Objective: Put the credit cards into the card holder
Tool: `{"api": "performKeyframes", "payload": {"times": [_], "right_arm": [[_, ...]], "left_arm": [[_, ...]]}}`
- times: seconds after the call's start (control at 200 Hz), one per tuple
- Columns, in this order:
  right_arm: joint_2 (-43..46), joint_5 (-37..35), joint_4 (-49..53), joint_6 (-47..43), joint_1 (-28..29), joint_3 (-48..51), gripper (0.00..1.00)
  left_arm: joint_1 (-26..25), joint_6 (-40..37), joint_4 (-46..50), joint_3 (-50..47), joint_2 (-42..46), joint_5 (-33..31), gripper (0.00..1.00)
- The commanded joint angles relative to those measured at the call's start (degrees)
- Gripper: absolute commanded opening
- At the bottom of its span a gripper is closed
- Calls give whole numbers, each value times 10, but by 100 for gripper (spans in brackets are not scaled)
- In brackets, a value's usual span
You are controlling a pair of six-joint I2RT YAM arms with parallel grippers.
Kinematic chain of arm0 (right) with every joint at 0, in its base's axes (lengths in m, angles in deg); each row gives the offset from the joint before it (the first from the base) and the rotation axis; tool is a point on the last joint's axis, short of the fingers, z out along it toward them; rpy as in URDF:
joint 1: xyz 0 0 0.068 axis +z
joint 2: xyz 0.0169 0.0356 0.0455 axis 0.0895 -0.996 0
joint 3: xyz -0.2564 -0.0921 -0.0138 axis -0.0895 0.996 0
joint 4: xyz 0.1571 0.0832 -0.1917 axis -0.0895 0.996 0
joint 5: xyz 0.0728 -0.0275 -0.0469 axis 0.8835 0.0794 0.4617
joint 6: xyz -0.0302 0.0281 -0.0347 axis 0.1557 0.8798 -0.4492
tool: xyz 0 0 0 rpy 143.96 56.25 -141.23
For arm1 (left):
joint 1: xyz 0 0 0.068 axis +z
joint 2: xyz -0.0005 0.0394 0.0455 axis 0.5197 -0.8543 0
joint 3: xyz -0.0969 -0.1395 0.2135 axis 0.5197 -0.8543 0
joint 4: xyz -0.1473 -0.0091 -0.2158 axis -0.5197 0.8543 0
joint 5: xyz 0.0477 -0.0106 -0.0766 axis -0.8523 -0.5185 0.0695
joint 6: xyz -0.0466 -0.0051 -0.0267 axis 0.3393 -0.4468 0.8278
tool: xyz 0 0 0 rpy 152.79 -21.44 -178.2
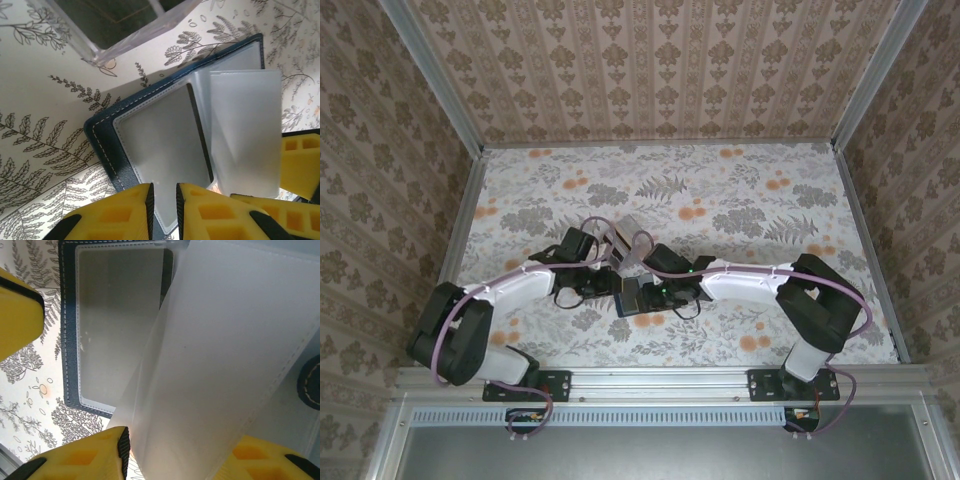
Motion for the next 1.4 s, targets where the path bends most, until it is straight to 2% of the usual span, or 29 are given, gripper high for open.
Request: {"api": "performKeyframes", "payload": {"times": [0.0,0.165,0.64,0.91,1.14,1.395], "right_arm": [[-4,-36,52,6,3,-18,44],[-4,-61,69,8,2,-26,44],[-32,-60,43,25,6,-40,45],[-23,-101,79,5,28,-56,36],[-32,-111,80,-5,38,-72,33],[-60,-162,105,-17,69,-105,37]], "left_arm": [[-3,11,-16,-11,-5,8,21],[-3,3,-6,-2,-5,6,21],[-1,2,-10,-6,-2,4,20],[0,7,-27,-18,0,3,20],[3,12,-40,-22,-3,12,20],[42,35,-57,-55,35,32,20]]}}
